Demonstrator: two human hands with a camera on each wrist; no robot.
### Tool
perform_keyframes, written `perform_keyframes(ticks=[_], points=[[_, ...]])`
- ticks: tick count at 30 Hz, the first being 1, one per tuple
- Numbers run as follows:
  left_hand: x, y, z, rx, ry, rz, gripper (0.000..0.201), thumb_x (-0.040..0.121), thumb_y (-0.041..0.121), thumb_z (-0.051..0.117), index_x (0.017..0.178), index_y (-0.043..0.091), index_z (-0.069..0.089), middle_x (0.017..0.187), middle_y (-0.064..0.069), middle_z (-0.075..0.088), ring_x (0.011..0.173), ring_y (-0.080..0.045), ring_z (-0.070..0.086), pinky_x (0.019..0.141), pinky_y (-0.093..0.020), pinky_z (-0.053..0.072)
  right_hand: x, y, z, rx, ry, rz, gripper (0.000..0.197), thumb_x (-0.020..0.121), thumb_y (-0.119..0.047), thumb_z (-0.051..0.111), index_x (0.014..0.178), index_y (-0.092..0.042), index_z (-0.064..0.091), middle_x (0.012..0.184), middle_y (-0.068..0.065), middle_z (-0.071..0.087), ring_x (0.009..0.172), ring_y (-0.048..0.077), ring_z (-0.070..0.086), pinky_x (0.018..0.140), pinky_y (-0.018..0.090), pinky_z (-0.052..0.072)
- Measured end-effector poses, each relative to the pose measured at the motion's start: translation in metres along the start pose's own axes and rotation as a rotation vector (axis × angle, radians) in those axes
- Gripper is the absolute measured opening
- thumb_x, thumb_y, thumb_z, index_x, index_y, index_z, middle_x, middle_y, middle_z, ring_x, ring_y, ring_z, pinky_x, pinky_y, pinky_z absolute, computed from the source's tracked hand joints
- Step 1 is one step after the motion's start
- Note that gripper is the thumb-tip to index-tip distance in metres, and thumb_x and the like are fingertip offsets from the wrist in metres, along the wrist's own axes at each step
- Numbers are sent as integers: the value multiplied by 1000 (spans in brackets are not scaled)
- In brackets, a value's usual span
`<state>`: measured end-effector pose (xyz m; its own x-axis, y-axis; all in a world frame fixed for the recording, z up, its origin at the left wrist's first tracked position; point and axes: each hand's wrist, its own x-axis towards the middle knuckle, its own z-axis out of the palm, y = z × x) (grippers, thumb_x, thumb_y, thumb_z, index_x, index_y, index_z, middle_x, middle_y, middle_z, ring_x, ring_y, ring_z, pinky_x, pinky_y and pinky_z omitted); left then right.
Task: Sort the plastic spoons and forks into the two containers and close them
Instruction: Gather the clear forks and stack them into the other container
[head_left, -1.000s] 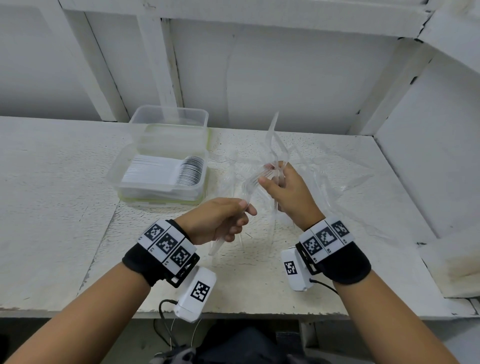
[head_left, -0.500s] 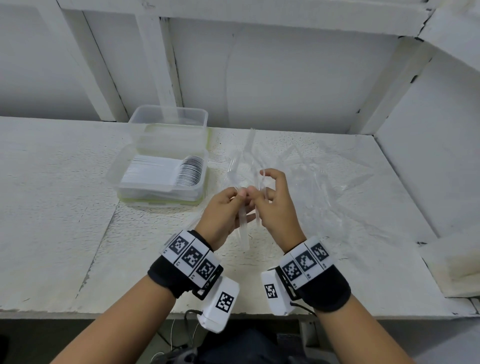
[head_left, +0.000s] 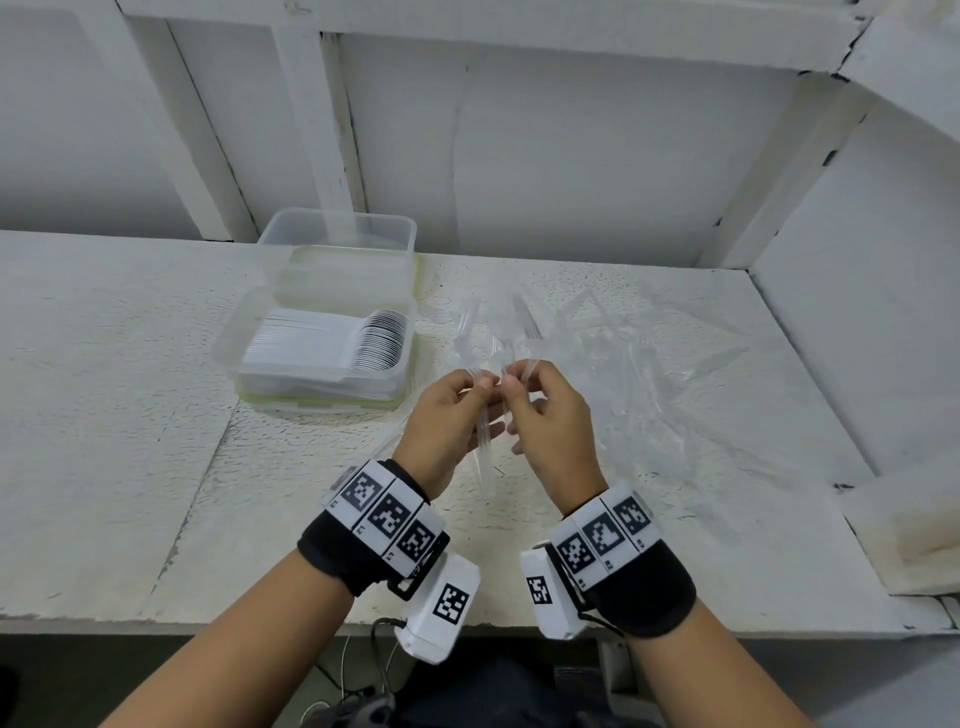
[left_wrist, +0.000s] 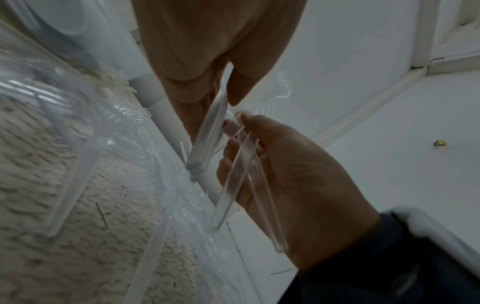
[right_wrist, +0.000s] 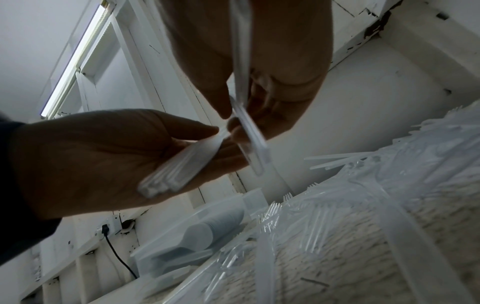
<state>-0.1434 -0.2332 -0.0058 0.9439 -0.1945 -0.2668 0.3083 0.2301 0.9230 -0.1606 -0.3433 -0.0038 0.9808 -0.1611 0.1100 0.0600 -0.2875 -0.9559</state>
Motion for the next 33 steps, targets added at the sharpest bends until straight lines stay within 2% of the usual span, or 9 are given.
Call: perform_keyframes(ticks=[4,11,13,16,19,22,25,28,33], points=[[-1,0,2,52,6,-9,17,97,17,47,95,4,58,108,-19,68,102,-28,66,95,-47,49,1,3,-4,-73,26,-24,7,93,-20,54,88,-21,58,84,-15,60,75,-3,54,64,4,40],[-4,0,10,156,-2,3,21,98,15,46,84,4,58,107,-28,64,93,-30,64,90,-44,53,1,4,0,-22,102,-39,9,92,-15,56,85,-20,60,92,-15,51,83,0,54,66,4,41],[-3,-1,9,163,11,2,22,97,15,46,87,-1,56,106,-30,63,93,-33,65,90,-46,53,1,3,0,-1,78,-27,11,93,-15,54,84,-20,59,89,-14,58,85,2,57,69,6,42],[-3,-2,7,144,7,-16,27,98,17,44,100,-7,58,106,-21,67,99,-28,66,90,-43,53,1,1,-1,32,70,1,13,95,-17,50,85,-21,56,83,-14,62,80,-10,56,68,3,42],[-3,-2,8,112,1,-15,31,99,18,41,110,-8,56,95,-16,67,85,-22,67,88,-39,52,0,1,-4,56,73,0,11,97,-17,47,90,-16,56,81,-11,64,78,-16,55,67,1,41],[-4,0,8,82,-16,-19,29,99,19,43,109,-3,58,81,-9,60,69,-15,64,81,-36,54,0,-1,-6,71,64,9,12,97,-15,46,90,-12,55,85,-4,68,86,-6,57,63,-1,39],[-4,1,6,106,-42,-23,28,98,19,45,110,-1,60,83,-9,60,73,-16,64,81,-35,54,-1,-4,-8,67,64,21,14,97,-17,47,86,-18,55,91,-1,70,94,4,60,65,-2,39],[-4,0,3,164,-72,-42,29,97,18,46,110,-4,60,89,-11,65,76,-14,66,78,-30,56,0,-6,-8,71,44,45,17,97,-19,46,83,-25,54,88,-9,69,86,-5,62,65,0,41],[-4,-1,-1,179,-109,-75,18,96,15,49,101,3,63,93,-12,69,82,-16,69,77,-28,56,3,-9,-11,114,11,60,13,97,-16,46,89,-13,56,90,-5,68,73,-9,61,55,4,43]])
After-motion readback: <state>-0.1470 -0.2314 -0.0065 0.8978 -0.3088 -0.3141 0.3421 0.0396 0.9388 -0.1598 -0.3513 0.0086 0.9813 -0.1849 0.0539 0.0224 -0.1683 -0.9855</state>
